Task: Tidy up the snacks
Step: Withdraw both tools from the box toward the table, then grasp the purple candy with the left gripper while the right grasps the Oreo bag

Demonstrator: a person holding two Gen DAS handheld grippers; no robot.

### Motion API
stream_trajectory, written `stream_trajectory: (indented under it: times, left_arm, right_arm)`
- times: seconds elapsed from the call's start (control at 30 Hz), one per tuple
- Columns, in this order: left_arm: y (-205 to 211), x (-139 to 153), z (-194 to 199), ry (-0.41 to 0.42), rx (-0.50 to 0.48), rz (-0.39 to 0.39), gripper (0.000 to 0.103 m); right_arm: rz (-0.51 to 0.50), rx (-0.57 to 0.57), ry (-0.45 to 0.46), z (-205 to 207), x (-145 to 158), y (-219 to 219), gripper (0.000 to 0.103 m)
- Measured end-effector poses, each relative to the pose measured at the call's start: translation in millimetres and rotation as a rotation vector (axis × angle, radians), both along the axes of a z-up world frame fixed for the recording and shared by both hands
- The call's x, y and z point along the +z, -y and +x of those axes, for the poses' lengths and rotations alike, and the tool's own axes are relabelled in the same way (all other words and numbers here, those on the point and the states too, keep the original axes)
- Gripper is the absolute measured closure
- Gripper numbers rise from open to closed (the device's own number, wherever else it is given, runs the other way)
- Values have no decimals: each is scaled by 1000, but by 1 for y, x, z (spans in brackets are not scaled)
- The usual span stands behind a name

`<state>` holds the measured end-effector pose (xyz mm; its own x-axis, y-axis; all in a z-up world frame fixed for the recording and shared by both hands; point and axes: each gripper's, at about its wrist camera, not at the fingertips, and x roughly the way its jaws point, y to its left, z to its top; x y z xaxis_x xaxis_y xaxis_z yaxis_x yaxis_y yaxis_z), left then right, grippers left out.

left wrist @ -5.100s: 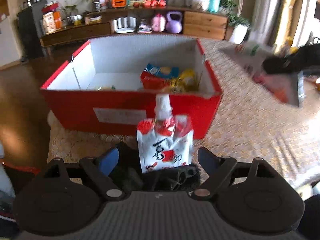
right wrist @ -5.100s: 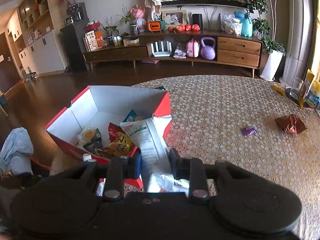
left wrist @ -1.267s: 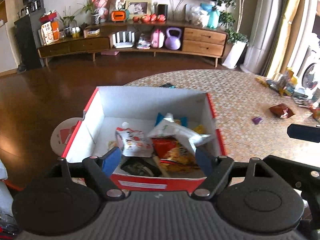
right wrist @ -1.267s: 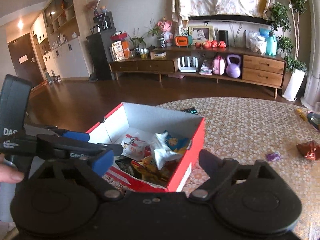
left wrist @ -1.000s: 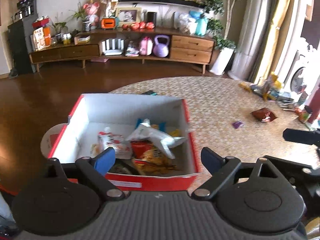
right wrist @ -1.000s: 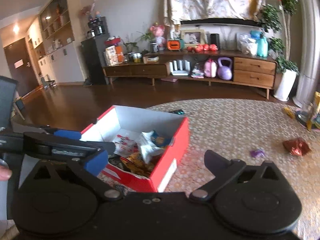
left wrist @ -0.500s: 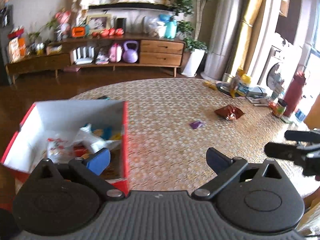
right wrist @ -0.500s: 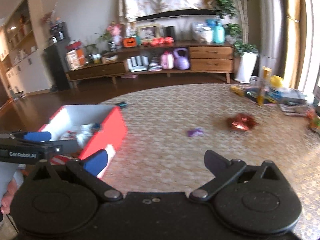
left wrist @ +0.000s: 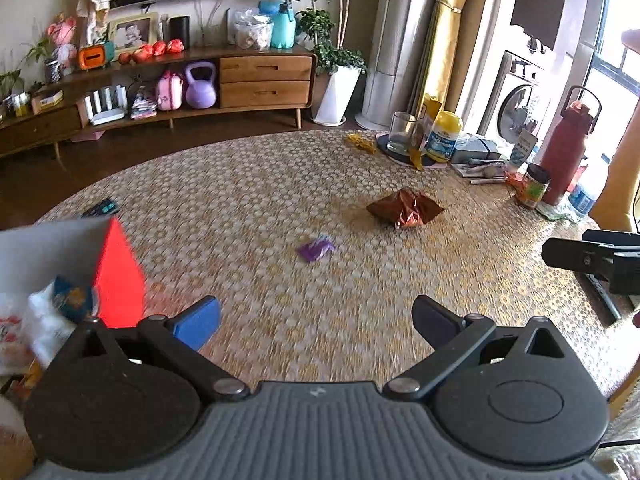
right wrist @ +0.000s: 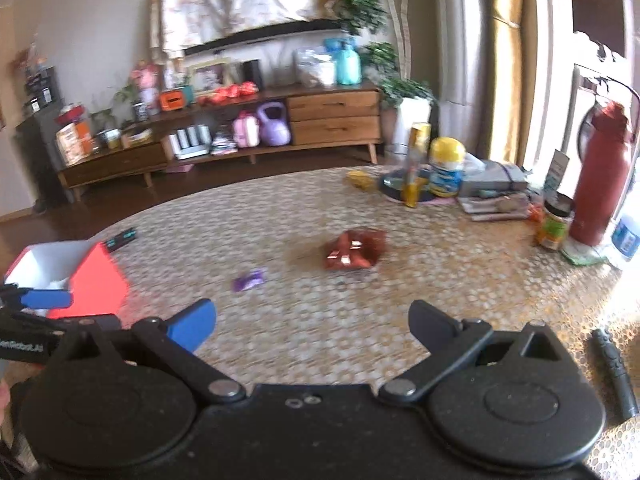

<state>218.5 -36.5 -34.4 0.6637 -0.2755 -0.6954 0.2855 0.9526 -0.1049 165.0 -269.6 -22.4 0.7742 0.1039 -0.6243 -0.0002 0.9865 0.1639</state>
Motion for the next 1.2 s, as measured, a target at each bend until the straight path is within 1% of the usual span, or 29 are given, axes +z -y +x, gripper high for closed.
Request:
stream_trajectory:
  times: [0.07,0.23,0.43,0.53,0.67,0.77,0.87,0.97,1.0,1.07,1.1,1.17,1.2]
  left_arm:
    - [8,-6,14,-16,-17,-3,0]
    - [23,-23,52,-54,-12,30,0]
    - [41,-48,95,-84,-17,64,0]
    - [48,-60,116,-94,-33,63,0]
    - [58,-74,139,-93,-43,76,0]
    - [63,-85,154,-110,-55,75,0]
    - [65,-96,167,-132,-63,74,1]
    - [68,-105,176,-129,-71,85,2]
    - [69,-108,178,-127,-84,87,5]
    - [70,-114,180,-138,-113,87,20]
    - [71,-118,182,-149,-122,92,24]
    - [71,-124,182,-159,-139,97,36]
    - [72,-127,182,-160,-148,101,37]
  right_arm:
    - [7,-21,-12,14,-7,11,0]
    - [16,-45,-26,47,-21,29,0]
    - [12,-45,-55,96,-41,38,0]
    - [9,-52,-74,121,-50,41,0]
    - [11,-67,-98,152,-64,46,0]
    - [33,-87,-125,176,-78,52,1]
    - [45,-103,-157,196,-93,54,1]
    - [65,-116,-177,211,-104,57,2]
    - [75,-117,-183,214,-107,58,2]
    - [96,-111,-195,220,-114,58,2]
    - [101,-106,-200,223,-116,57,2]
    - [97,-101,-207,227,-122,55,2]
    - [98,-102,-210,229,-123,55,2]
